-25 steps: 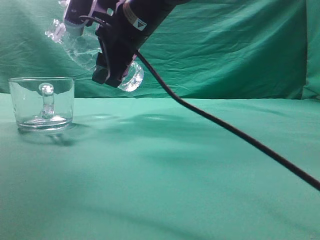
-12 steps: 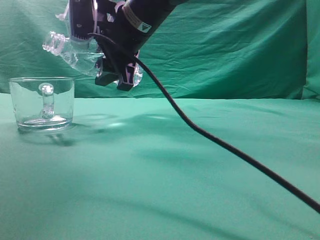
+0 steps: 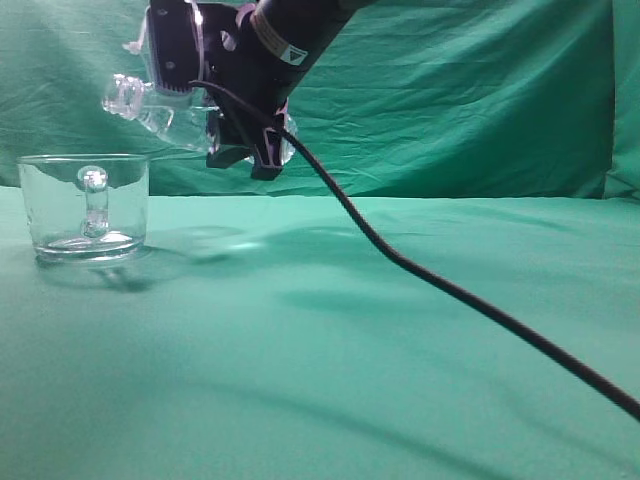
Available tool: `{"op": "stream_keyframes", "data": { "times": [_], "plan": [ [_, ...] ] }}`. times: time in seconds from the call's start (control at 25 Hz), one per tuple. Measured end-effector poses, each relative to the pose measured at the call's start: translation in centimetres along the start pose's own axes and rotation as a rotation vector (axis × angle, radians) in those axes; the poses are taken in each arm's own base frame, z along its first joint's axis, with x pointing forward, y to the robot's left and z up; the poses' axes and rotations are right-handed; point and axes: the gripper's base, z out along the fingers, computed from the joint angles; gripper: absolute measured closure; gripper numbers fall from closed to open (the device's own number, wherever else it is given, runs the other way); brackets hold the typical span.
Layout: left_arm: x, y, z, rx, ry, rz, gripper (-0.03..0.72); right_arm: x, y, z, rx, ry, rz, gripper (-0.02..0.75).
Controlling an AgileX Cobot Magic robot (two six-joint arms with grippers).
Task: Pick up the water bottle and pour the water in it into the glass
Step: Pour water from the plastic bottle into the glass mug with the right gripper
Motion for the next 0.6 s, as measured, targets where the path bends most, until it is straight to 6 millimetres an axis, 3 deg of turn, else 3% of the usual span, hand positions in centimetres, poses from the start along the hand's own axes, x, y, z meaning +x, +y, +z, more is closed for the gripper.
{"op": "stream_keyframes", "data": {
  "times": [0.6],
  "plan": [
    [0.0,0.0,0.0,0.0,0.0,0.0,0.688,0.1,-0.02,0.0,0.0,0.002,-0.078,0.361]
  ]
}}
